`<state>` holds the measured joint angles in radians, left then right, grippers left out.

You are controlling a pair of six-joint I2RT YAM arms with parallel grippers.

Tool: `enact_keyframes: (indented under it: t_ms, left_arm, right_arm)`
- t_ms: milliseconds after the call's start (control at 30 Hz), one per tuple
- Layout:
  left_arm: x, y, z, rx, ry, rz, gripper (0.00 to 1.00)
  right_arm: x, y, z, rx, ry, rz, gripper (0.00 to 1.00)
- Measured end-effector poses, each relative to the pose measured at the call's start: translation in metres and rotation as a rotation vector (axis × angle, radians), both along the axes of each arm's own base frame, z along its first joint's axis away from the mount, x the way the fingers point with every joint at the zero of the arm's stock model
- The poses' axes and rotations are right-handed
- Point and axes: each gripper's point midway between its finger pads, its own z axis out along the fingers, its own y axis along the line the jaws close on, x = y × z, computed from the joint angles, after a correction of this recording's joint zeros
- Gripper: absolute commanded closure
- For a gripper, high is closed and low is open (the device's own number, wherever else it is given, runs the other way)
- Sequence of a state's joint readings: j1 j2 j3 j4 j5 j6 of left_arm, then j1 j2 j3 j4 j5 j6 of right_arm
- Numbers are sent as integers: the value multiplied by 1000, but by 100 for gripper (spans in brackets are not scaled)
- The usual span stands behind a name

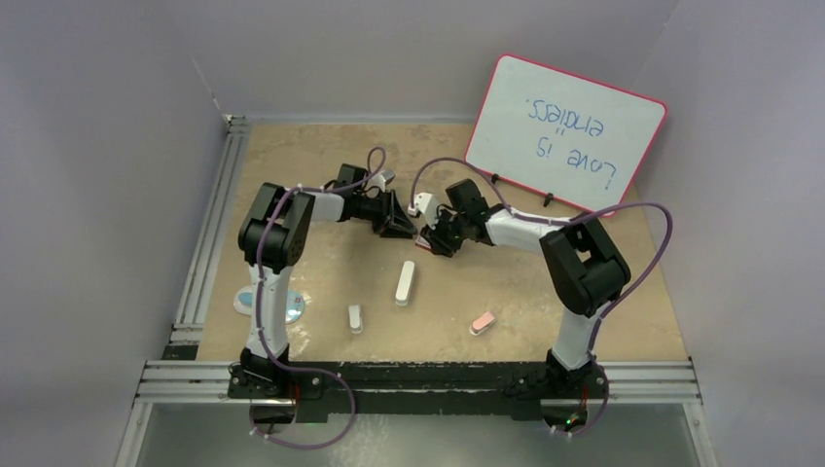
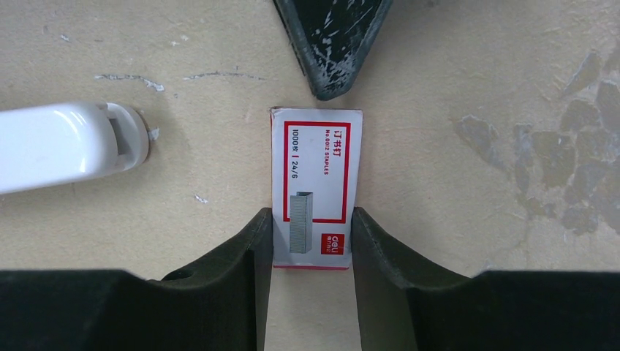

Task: Load the staples into the stapler

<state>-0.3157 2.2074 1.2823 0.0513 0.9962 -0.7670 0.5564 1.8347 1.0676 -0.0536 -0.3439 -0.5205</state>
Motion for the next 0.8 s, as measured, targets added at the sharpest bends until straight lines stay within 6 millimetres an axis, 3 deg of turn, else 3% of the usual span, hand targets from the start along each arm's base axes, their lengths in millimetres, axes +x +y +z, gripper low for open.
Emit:
enact_keyframes:
  t_ms: [233,800]
  left_arm:
    - [-3,0,0,-4,12,-8,82]
    - [-7,-2,3,-20,21,-25,82]
  right_arm:
    - [2,6,0,19,-10,8,58]
    - [4,13,0,39,-16,5,55]
